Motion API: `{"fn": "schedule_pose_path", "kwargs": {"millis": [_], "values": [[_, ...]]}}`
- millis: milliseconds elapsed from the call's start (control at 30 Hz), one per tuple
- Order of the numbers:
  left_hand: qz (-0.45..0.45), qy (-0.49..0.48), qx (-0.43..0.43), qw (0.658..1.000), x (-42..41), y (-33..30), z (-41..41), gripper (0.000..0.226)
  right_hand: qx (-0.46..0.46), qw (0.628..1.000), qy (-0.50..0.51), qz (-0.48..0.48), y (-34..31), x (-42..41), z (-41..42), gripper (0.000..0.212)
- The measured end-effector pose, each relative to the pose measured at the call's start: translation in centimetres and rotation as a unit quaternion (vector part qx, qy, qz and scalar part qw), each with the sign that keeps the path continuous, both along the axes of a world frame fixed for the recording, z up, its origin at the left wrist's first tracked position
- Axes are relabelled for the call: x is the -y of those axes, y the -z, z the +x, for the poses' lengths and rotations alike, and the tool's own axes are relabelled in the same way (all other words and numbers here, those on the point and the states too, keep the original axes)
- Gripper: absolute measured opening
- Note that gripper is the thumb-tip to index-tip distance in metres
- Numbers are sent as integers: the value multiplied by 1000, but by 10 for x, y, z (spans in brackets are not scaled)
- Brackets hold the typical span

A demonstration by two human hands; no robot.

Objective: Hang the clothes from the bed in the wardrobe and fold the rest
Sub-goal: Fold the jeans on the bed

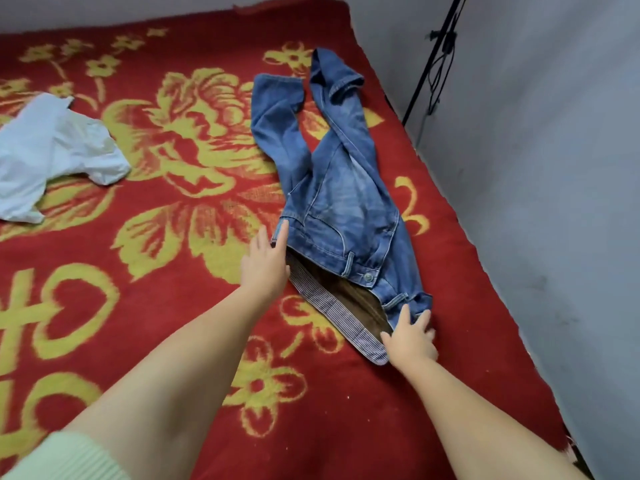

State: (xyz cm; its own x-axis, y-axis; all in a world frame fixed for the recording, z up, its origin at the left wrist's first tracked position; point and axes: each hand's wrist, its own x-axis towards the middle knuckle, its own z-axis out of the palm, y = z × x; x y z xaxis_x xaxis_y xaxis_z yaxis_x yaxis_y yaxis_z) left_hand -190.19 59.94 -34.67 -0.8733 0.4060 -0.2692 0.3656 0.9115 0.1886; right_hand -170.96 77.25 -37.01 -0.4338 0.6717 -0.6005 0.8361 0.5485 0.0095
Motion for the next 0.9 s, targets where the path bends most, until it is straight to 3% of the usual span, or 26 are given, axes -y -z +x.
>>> {"fn": "schedule_pose_path", "kwargs": {"millis": [100, 233, 367, 533, 733, 900], "values": [[-21, 47, 8, 999, -14, 24, -26, 89, 6, 1000, -13, -9, 30, -2, -1, 69], [-2, 36, 60, 998, -22, 43, -41, 88, -16, 999, -27, 16, 47, -4, 9, 78], [11, 51, 45, 998, -17, 46, -47, 66, -38, 998, -37, 22, 50, -9, 14, 80], [40, 76, 10, 996, -7, 19, -47, 41, -41, 998, -44, 6, 22, -14, 4, 66], [56, 28, 10, 998, 53, -16, -22, 34, -61, 994, -88, 4, -35, 5, 2, 54], [109, -94, 5, 990, 142, -36, 3, 36, -83, 984, -155, -10, -72, 40, 12, 68]]}}
